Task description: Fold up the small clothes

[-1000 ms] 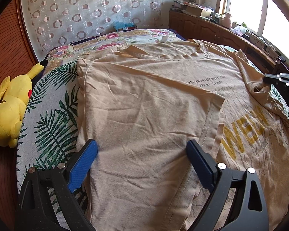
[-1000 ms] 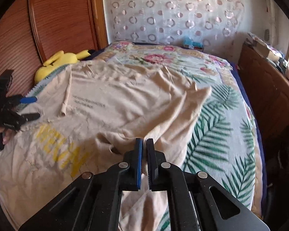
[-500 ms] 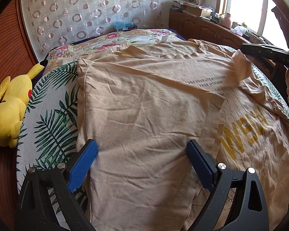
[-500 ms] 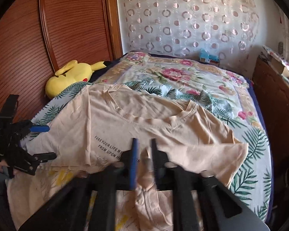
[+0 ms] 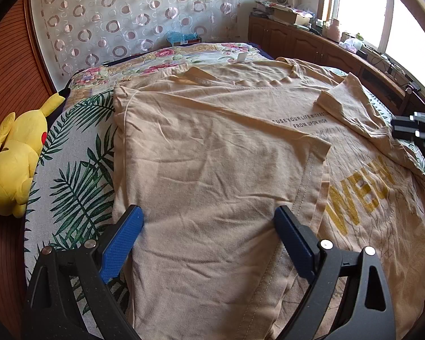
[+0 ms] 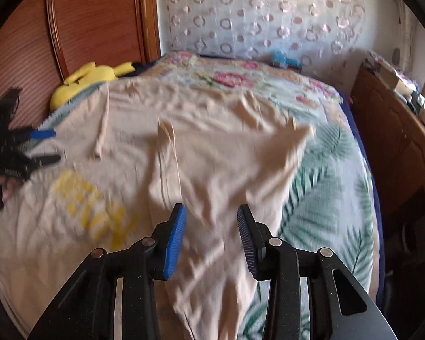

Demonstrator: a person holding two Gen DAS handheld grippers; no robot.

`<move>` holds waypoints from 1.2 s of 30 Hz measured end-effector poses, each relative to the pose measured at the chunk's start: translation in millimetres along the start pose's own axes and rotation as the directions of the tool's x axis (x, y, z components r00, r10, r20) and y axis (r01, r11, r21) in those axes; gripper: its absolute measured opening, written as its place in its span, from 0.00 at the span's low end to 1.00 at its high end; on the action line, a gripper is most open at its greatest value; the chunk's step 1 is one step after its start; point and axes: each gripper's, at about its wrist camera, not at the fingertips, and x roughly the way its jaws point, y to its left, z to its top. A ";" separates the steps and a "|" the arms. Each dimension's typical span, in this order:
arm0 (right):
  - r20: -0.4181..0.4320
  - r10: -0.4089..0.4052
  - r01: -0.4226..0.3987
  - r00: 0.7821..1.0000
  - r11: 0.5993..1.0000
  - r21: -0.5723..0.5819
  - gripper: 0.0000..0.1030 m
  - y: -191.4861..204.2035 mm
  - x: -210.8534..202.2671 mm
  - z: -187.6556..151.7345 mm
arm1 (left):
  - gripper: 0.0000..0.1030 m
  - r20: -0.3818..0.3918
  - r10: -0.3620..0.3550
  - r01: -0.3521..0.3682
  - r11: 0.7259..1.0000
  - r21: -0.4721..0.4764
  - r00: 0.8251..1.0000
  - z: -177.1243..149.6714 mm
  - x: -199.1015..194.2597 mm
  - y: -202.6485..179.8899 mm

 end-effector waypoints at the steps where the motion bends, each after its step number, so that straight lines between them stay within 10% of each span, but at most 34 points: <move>1: -0.007 0.004 -0.004 1.000 1.000 0.007 0.38 0.2 1.6 -4.9 | 0.91 0.000 0.000 0.000 1.000 0.000 1.000 0.0 0.0 0.1; 4: -0.019 0.010 -0.010 1.000 1.000 0.030 0.37 1.3 4.8 -13.1 | 0.91 0.000 -0.001 0.001 1.000 -0.001 1.000 0.1 -0.4 0.7; 8: -0.006 0.039 -0.039 0.999 0.999 0.005 0.11 2.3 2.7 -15.4 | 0.91 0.027 0.023 -0.022 1.000 -0.009 0.999 0.3 -5.4 0.0; 13: 0.025 0.093 -0.091 0.995 0.994 -0.058 0.09 21.2 -8.9 -16.3 | 0.91 0.091 0.009 -0.006 1.000 -0.025 0.996 6.8 -27.5 -4.2; 24: 0.044 0.122 -0.120 0.992 0.992 -0.050 0.09 22.5 -23.9 -34.9 | 0.91 0.142 -0.025 0.019 0.999 0.042 0.989 35.8 -37.1 -34.5; 28: 0.084 0.060 -0.061 0.995 0.998 0.009 0.38 10.1 -26.4 -30.4 | 0.91 0.143 -0.042 0.033 0.997 0.064 0.989 44.3 -37.6 -43.9; 36: 0.008 0.075 -0.075 0.997 0.996 0.056 0.38 14.3 -2.1 -27.9 | 0.91 0.146 -0.054 0.041 0.995 0.090 0.988 48.2 -40.5 -55.7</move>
